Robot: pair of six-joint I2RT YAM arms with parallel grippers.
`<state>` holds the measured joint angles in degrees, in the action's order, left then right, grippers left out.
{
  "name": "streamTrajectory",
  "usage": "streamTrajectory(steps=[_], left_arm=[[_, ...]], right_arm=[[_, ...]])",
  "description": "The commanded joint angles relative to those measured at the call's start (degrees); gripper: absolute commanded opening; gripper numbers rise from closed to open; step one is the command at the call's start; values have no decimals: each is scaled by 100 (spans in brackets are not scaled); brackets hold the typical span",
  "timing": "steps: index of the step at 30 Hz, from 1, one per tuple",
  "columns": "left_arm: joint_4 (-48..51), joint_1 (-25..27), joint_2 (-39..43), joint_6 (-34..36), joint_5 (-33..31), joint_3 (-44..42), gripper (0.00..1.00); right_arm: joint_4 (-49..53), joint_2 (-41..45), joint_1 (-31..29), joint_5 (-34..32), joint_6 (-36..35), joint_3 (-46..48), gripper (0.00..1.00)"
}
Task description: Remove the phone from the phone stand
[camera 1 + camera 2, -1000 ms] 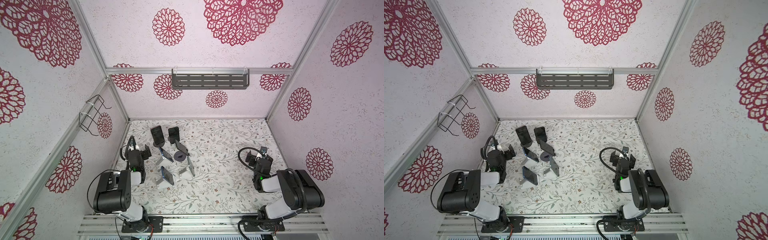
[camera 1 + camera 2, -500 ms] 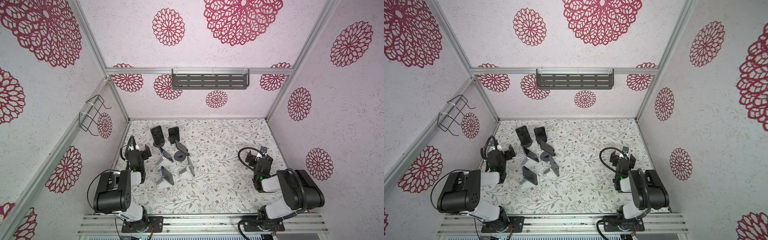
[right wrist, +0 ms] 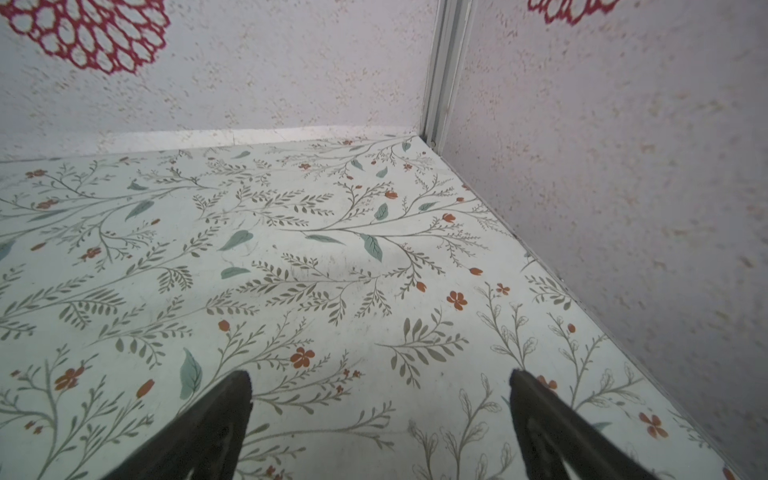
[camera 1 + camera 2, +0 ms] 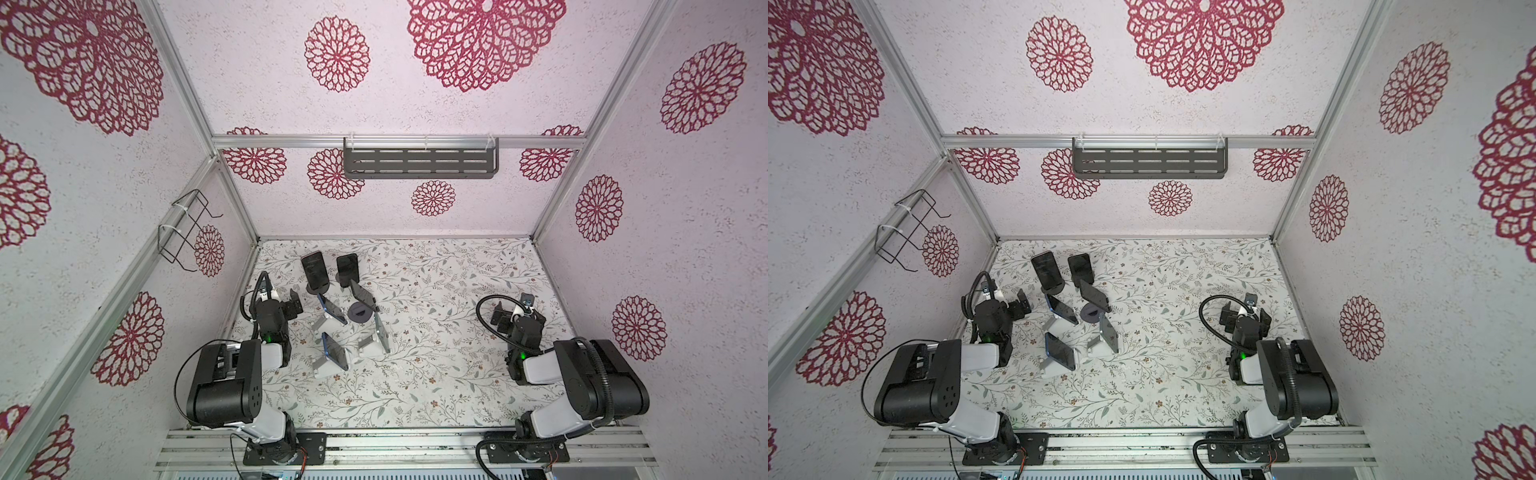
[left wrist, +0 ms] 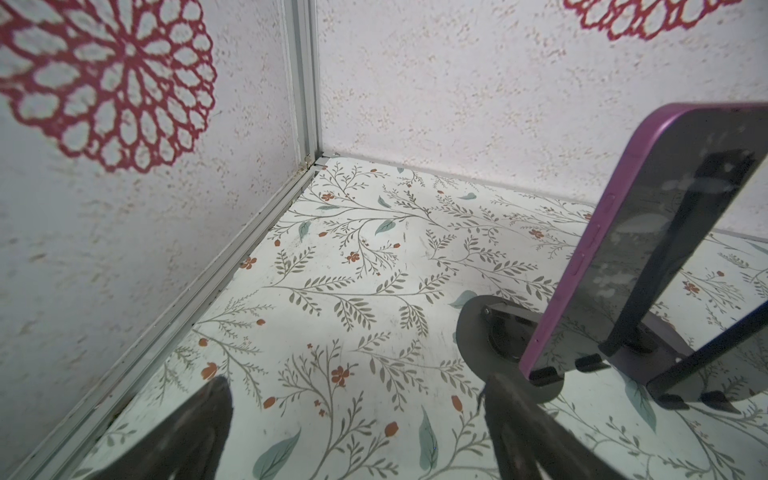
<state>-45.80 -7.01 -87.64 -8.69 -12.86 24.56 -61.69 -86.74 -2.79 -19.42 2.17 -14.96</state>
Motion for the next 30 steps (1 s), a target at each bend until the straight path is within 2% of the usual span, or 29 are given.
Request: streamTrajectory(steps=[1,3,7,10,13,17,22,30], left_arm=[[1177,111,928,-128,-559,410,97],[1917,227,1540,-410,-1092,636,97],[3738,399,2517,-1404,-1322,1381,97],[4823,696,2567,-1593,-1290,2144,97],[5684,995,2142,-1631,-1178,3051,97],[6348,1186,1336,-1713,-762,4017,98],[6716,1478,265,-1761,-928,4938,97],[6576,1588,-900,-1887,-1191,5586,97]], right_arm=[[1709,801,24,-21,117,-898,99],[3089,1157,17,-14,288,-1484,99],[5372,1557,-121,-157,892,-2397,99],[6761,1638,-189,19,1262,-2911,99],[7658,1703,-327,180,1471,-3188,99],[8329,1814,-448,329,1585,-3320,99],[8460,2016,-468,583,1600,-3145,99],[8516,2141,-468,659,1499,-2979,99]])
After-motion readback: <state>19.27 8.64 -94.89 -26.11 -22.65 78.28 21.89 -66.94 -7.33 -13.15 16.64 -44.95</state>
